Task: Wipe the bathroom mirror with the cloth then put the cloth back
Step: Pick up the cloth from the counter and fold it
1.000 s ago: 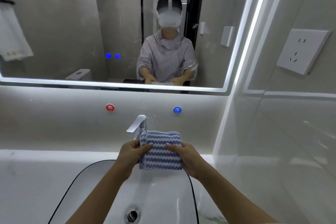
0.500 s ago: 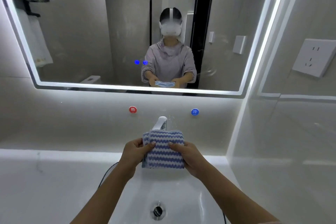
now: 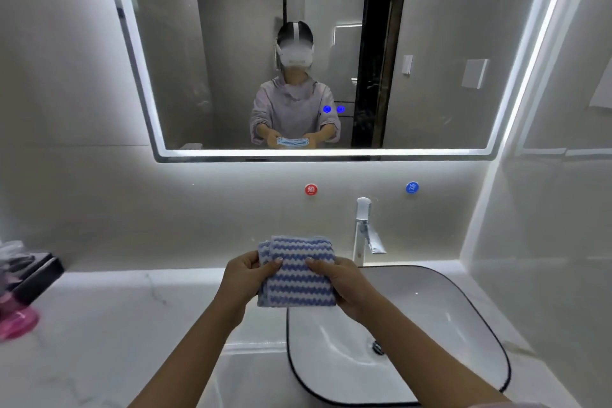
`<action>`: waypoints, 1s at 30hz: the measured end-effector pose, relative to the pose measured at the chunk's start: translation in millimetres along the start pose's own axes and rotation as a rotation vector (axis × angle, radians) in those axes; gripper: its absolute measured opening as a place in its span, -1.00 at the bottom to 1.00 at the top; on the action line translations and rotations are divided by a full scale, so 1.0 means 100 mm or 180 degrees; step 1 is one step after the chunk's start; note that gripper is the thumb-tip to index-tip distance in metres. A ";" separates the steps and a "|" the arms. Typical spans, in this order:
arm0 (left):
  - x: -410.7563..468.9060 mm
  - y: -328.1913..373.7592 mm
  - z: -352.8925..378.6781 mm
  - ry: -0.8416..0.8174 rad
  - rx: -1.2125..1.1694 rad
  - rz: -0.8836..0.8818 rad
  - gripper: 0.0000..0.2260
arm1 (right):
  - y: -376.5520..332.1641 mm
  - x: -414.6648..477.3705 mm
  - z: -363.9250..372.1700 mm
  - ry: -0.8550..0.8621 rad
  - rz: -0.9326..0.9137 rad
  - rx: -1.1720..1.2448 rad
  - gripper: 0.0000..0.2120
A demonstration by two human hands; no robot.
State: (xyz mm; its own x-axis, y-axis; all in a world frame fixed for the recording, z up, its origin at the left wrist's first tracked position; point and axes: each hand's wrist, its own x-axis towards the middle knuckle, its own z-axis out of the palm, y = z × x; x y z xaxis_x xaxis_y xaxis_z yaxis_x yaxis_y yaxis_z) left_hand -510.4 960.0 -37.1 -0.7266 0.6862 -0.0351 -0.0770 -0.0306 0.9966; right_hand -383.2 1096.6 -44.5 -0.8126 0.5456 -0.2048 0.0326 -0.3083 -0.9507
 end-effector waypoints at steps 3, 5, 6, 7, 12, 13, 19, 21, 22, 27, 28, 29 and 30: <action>-0.11 0.02 -0.32 0.0022 0.0040 -0.0018 -0.77 | 0.09 -0.07 0.34 -0.0018 0.0000 0.0016 -0.68; -0.17 0.03 -0.47 0.0031 0.0046 -0.0011 -0.79 | 0.12 -0.11 0.49 -0.0031 0.0005 0.0019 -0.70; -0.19 0.03 -0.53 0.0038 0.0043 -0.0004 -0.80 | 0.12 -0.13 0.55 -0.0031 0.0013 0.0017 -0.71; -0.21 0.03 -0.58 0.0046 0.0036 0.0000 -0.81 | 0.13 -0.13 0.61 -0.0028 0.0014 0.0002 -0.72; -0.24 0.00 -0.74 0.0106 -0.0075 -0.0065 -0.81 | 0.13 -0.10 0.79 -0.0002 0.0032 -0.0141 -0.74; -0.23 0.00 -0.76 0.0128 -0.0071 -0.0071 -0.82 | 0.12 -0.09 0.81 -0.0009 0.0048 -0.0150 -0.75; -0.10 -0.01 -0.81 0.0219 -0.0048 -0.0089 -0.87 | 0.08 0.07 0.84 -0.0049 0.0101 -0.0185 -0.79; -0.03 -0.01 -0.82 0.0231 -0.0016 -0.0099 -0.85 | 0.06 0.16 0.84 -0.0077 0.0093 -0.0203 -0.79; 0.01 0.00 -0.83 0.0240 -0.0005 -0.0090 -0.84 | 0.04 0.20 0.84 -0.0093 0.0087 -0.0213 -0.78; 0.20 0.03 -0.85 0.0336 0.0019 -0.0005 -0.86 | -0.01 0.44 0.85 -0.0199 0.0055 -0.0255 -0.74; 0.23 0.03 -0.86 0.0355 0.0009 0.0009 -0.85 | -0.02 0.48 0.85 -0.0229 0.0052 -0.0274 -0.73; 0.26 0.03 -0.87 0.0373 0.0009 0.0018 -0.83 | -0.03 0.52 0.85 -0.0269 0.0054 -0.0265 -0.71; 0.29 0.03 -0.88 0.0386 0.0016 0.0020 -0.80 | -0.04 0.56 0.85 -0.0317 0.0069 -0.0227 -0.68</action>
State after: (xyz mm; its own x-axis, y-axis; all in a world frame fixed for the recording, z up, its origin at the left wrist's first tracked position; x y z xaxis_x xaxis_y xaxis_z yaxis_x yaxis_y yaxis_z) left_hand -591.6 915.7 -42.0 -0.8044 0.5930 -0.0374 -0.0689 -0.0307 0.9971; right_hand -478.6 1061.9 -32.4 -0.8649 0.4583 -0.2049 0.0893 -0.2611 -0.9612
